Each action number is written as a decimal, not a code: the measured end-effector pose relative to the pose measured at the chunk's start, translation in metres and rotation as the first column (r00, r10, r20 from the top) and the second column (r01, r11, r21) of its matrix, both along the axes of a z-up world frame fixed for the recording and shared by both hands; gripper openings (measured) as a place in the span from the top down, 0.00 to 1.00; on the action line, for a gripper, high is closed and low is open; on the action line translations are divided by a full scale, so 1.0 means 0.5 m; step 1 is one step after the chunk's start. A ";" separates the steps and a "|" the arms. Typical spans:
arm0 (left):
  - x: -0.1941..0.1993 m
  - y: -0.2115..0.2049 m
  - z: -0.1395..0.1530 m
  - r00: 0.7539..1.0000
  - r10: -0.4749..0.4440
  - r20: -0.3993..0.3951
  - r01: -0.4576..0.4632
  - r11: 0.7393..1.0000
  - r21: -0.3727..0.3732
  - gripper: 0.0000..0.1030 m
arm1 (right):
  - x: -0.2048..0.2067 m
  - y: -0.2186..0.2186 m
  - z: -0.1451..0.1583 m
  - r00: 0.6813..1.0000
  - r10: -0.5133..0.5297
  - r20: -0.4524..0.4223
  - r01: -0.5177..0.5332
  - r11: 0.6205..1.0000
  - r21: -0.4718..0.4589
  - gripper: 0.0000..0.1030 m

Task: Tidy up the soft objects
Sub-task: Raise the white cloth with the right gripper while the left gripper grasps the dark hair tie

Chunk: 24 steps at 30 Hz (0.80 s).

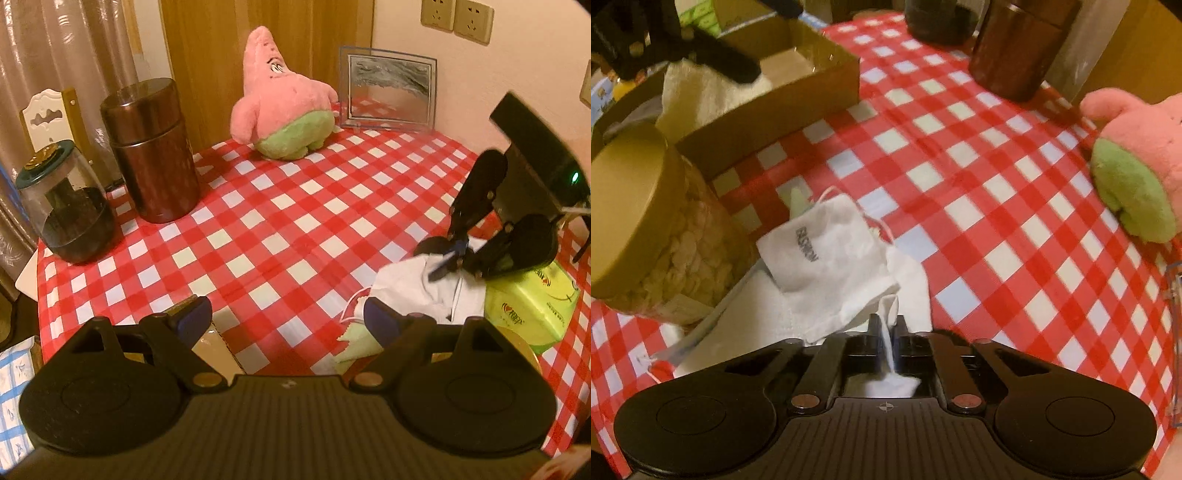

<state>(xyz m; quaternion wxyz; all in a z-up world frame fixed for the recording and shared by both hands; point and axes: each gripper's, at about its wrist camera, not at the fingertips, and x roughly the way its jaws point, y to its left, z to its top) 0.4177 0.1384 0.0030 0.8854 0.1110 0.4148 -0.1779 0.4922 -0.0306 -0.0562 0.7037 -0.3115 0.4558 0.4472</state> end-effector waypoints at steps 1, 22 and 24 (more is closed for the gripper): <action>0.001 -0.001 -0.001 1.000 -0.002 -0.002 0.002 1.000 0.001 0.15 | 0.002 -0.001 0.010 1.000 -0.014 0.007 0.014 1.000 0.019 0.95; 0.054 -0.173 0.004 0.972 -0.215 -0.089 0.223 0.971 0.085 0.22 | -0.017 -0.140 0.239 0.880 -0.349 0.322 0.252 0.918 0.307 0.96; 0.066 -0.207 -0.014 0.958 -0.256 -0.126 0.269 0.958 0.101 0.29 | -0.016 -0.158 0.236 0.870 -0.373 0.322 0.276 0.910 0.310 0.96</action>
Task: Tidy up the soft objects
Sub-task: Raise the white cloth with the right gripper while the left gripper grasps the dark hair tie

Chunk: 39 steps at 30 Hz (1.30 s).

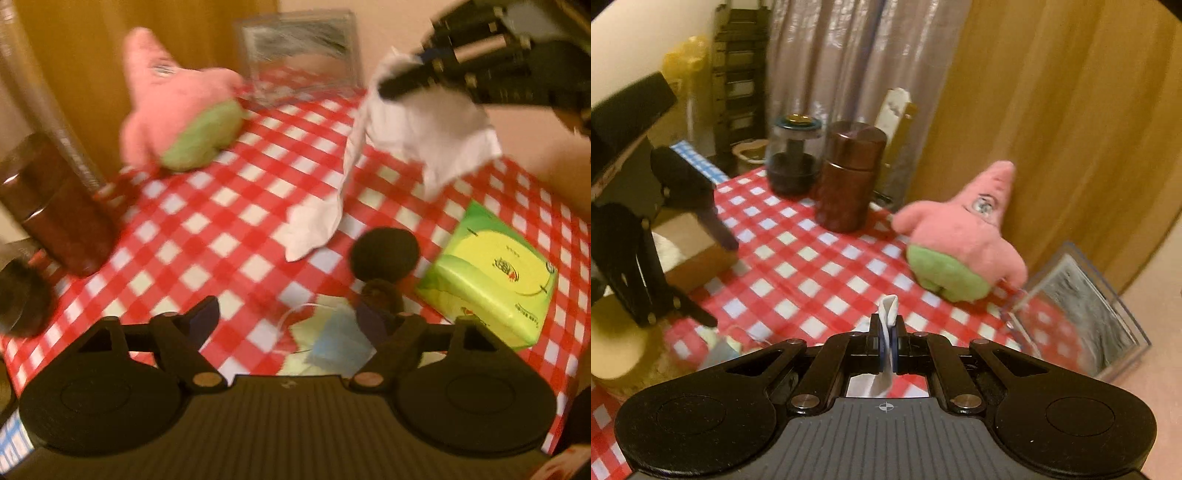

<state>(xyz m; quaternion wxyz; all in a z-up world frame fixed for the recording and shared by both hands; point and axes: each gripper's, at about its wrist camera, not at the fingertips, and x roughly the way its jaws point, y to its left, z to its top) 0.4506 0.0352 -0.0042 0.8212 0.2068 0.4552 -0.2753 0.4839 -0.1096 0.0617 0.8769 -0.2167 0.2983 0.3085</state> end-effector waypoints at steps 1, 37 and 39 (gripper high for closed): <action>0.004 -0.015 -0.010 1.000 -0.018 -0.014 0.019 1.000 0.010 0.34 | 0.001 -0.008 -0.004 1.000 -0.010 -0.003 0.010 1.000 -0.001 0.96; 0.082 -0.178 -0.169 0.933 -0.245 -0.265 0.284 0.952 0.118 0.92 | 0.050 -0.099 -0.104 0.986 -0.141 -0.085 0.144 0.989 0.031 0.96; 0.085 -0.158 -0.141 0.947 -0.216 -0.236 0.244 0.965 0.093 0.92 | 0.045 -0.096 -0.090 0.987 -0.137 -0.079 0.141 0.989 0.044 0.96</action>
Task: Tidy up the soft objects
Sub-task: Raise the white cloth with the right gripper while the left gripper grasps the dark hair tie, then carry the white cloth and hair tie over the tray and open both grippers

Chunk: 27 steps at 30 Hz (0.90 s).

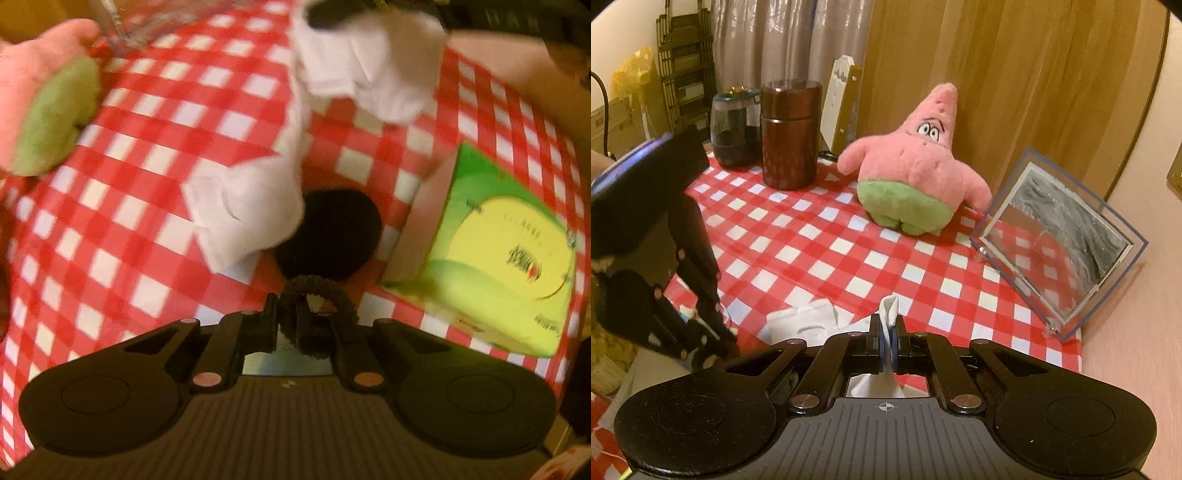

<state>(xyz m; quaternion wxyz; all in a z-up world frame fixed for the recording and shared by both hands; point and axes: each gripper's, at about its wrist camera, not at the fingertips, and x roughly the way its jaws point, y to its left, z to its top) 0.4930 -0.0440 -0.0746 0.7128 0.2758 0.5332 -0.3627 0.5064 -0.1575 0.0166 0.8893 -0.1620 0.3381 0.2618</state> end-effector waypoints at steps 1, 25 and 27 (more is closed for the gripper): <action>0.001 0.005 0.014 1.000 0.020 0.013 -0.020 1.000 -0.011 0.92 | -0.003 0.002 0.008 1.000 0.003 0.006 -0.003 1.000 0.005 0.96; -0.199 0.315 0.346 0.885 0.416 0.212 -0.387 0.907 -0.163 0.92 | -0.210 0.264 0.355 0.937 0.228 0.265 -0.265 0.958 0.112 0.96; -0.227 0.354 0.359 0.871 0.440 0.221 -0.412 0.897 -0.160 0.92 | -0.229 0.303 0.366 0.928 0.253 0.273 -0.296 0.946 0.130 0.96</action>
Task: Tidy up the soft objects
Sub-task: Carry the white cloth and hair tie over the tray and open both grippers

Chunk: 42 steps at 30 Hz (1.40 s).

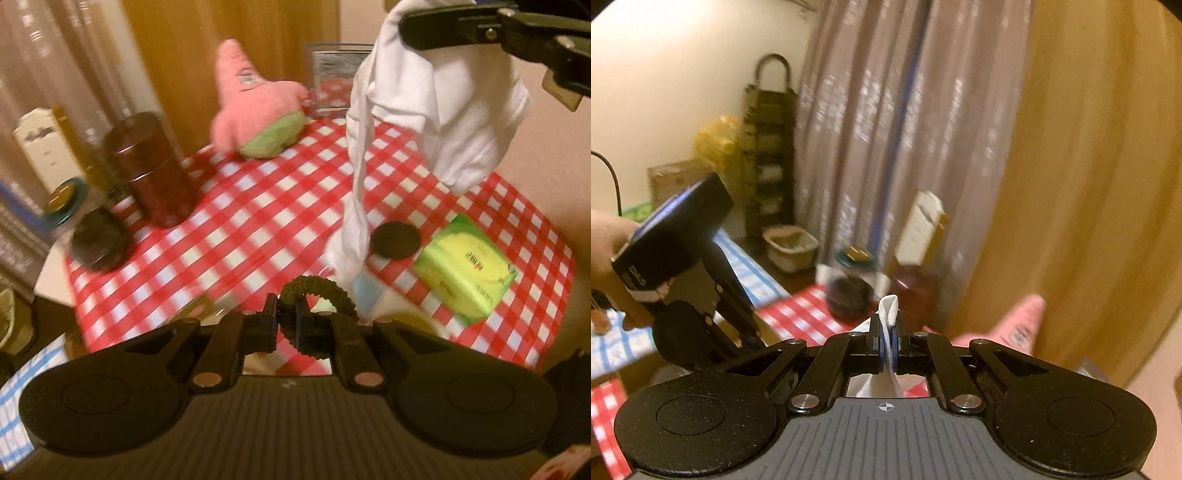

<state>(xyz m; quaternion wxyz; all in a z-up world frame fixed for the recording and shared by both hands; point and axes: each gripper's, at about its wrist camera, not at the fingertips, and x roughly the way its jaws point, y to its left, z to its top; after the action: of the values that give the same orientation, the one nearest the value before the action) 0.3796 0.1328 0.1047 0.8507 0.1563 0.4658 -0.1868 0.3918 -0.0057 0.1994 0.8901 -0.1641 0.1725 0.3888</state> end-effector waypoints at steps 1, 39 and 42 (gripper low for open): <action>-0.014 0.019 0.004 1.000 0.015 0.000 -0.015 1.000 0.002 0.92 | -0.007 0.021 0.003 1.000 0.014 -0.001 -0.014 1.000 0.008 0.96; -0.098 0.314 -0.349 0.946 0.260 -0.194 -0.251 0.966 0.069 0.90 | 0.021 0.477 -0.508 0.901 0.007 -0.434 -0.093 0.980 -0.177 0.96; -0.099 0.311 -0.351 0.947 0.255 -0.195 -0.245 0.967 0.073 0.89 | 0.016 0.484 -0.512 0.897 -0.021 -0.442 -0.090 0.969 -0.229 0.96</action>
<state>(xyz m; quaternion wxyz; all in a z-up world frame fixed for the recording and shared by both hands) 0.3299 0.2881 -0.0707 0.8117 0.0964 0.5703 -0.0812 0.3996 0.2365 -0.0567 0.7938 -0.1829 0.4128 0.4074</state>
